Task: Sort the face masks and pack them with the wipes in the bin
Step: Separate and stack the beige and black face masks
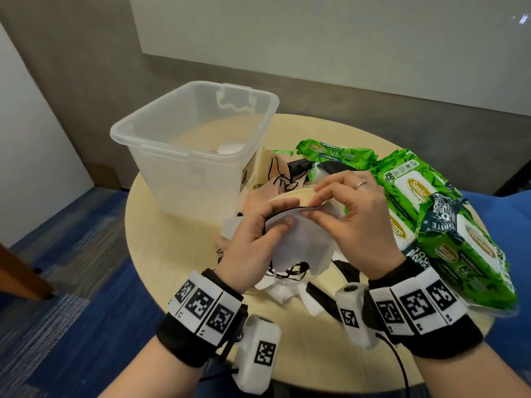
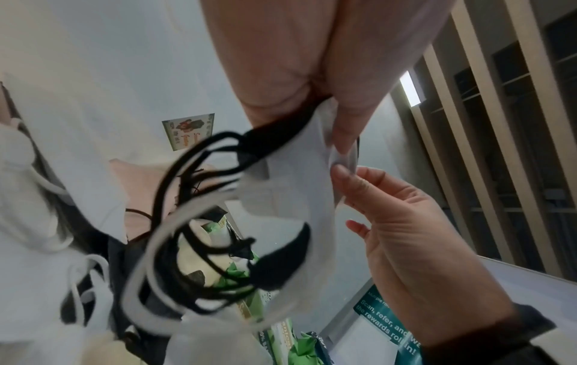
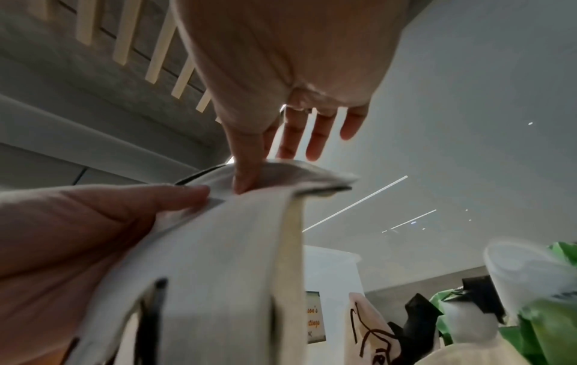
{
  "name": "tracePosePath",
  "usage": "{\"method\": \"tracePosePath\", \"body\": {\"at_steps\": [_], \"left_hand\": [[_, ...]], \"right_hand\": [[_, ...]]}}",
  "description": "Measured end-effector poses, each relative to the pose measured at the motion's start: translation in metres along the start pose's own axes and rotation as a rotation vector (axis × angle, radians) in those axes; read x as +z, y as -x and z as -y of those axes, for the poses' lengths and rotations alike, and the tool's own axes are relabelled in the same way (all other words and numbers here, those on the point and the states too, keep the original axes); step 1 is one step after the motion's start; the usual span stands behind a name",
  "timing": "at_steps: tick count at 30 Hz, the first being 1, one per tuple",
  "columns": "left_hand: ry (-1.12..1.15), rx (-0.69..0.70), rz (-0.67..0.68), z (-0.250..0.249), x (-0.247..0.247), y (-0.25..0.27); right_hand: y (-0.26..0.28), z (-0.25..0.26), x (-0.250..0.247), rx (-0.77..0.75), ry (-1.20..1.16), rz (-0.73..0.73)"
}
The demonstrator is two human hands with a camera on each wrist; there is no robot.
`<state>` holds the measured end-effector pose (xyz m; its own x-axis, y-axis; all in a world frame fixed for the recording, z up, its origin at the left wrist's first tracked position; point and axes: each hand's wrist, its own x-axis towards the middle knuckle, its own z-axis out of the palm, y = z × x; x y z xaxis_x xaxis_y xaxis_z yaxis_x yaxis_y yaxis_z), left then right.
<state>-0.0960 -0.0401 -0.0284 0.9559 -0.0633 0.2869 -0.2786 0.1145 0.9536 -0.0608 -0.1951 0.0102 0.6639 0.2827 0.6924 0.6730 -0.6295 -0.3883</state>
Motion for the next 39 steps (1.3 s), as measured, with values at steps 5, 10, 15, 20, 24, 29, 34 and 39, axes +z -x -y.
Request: {"method": "tracePosePath", "body": {"at_steps": [5,10,15,20,24,29,34,39], "left_hand": [[-0.059,0.025,-0.036,0.002,-0.005,0.001],[-0.186,0.115,-0.004,0.001,-0.003,0.003],[-0.398,0.243,0.017,0.003,-0.001,0.004],[-0.466,0.293,-0.015,0.008,-0.004,0.003],[-0.422,0.292,-0.069,0.008,-0.007,0.003],[-0.353,0.278,-0.046,0.014,-0.005,0.005],[-0.287,0.234,0.078,0.013,-0.003,0.009],[-0.119,0.041,0.034,0.015,-0.007,0.009]], "right_hand": [[-0.002,-0.001,-0.005,0.066,-0.299,0.232],[-0.010,-0.001,-0.012,0.092,-0.316,0.395],[-0.012,-0.003,-0.007,0.207,-0.329,0.386],[-0.002,-0.010,0.002,0.250,-0.120,0.506],[0.002,-0.011,0.005,0.353,-0.558,0.581],[0.005,-0.016,0.016,0.348,-0.632,0.449],[0.005,-0.020,0.027,0.372,-0.507,0.371],[0.001,-0.015,0.035,0.319,-0.325,0.342]]}}
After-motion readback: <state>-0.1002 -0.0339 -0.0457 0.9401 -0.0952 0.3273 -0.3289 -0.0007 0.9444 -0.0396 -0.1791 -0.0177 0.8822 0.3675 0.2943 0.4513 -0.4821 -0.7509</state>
